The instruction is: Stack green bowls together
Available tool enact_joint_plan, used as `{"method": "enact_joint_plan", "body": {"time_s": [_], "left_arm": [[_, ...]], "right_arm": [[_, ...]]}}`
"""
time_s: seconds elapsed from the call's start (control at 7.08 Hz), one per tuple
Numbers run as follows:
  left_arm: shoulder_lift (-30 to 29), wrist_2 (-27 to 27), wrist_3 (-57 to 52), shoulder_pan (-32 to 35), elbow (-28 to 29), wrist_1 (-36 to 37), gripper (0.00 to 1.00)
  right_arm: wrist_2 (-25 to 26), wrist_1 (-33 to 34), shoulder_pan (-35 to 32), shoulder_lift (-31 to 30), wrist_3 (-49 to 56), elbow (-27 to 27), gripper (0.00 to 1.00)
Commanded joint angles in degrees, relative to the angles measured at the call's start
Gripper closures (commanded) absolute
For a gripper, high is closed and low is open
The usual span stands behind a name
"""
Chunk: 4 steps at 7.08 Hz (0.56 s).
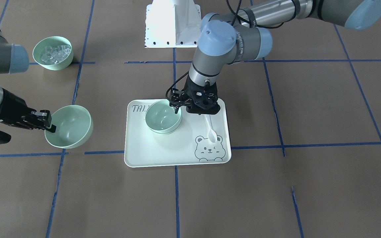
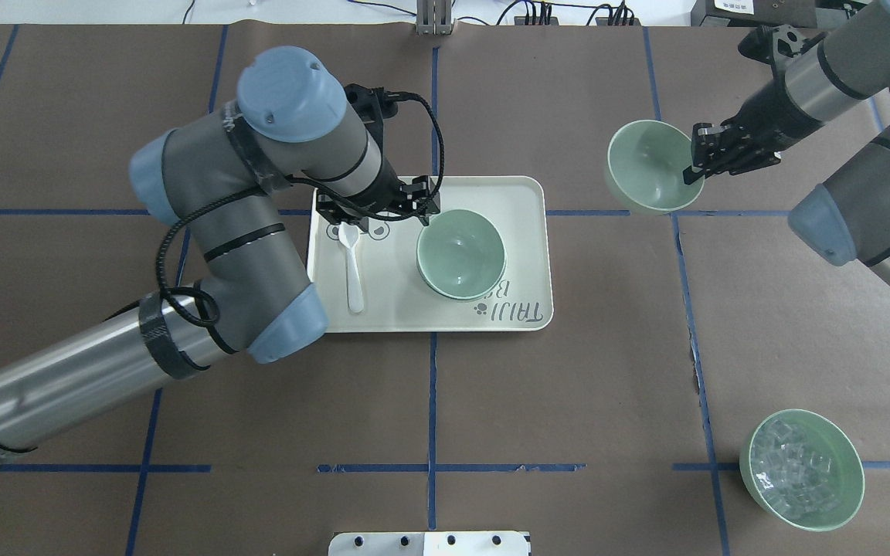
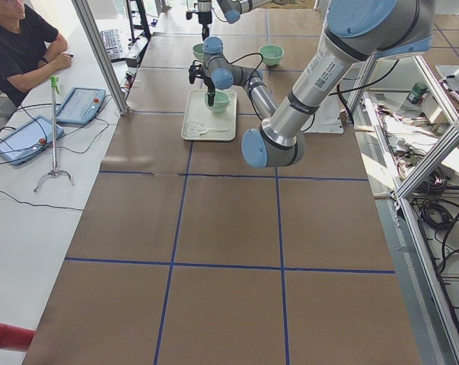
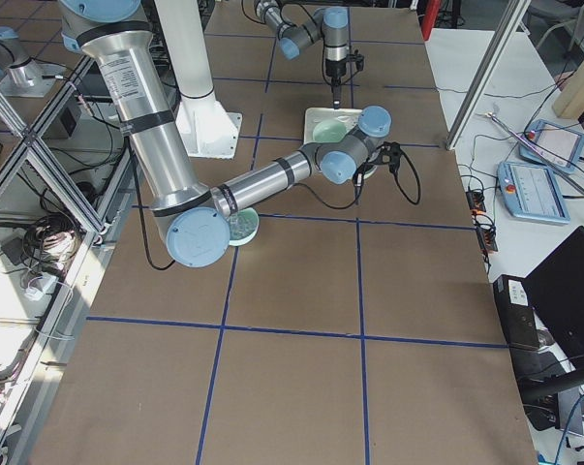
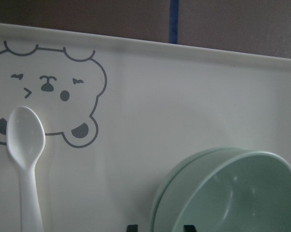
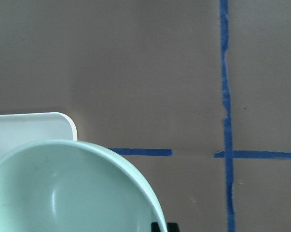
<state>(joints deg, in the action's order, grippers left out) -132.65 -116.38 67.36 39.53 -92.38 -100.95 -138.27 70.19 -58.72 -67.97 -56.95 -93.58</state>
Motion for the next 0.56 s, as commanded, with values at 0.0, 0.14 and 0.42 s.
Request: {"method": "enact_joint_plan", "body": {"time_s": [0.0,0.14,0.42], "left_arm": [[10.44,-3.50,-8.00,7.80,-11.99,0.14,0.00],[12.05,-4.37,-11.34,10.62,-12.99,0.14,0.00],[13.12,-5.87,-11.90,13.37,-13.26,0.23,0.00]], "right_arm": [[5.42,-0.05,7.88,5.63,-13.56,-1.25,1.00],[9.82,-0.05,12.01,6.70,-16.67,-3.25,1.00],[13.96,0.12,18.08,7.66,-20.37,-3.80,1.00]]}}
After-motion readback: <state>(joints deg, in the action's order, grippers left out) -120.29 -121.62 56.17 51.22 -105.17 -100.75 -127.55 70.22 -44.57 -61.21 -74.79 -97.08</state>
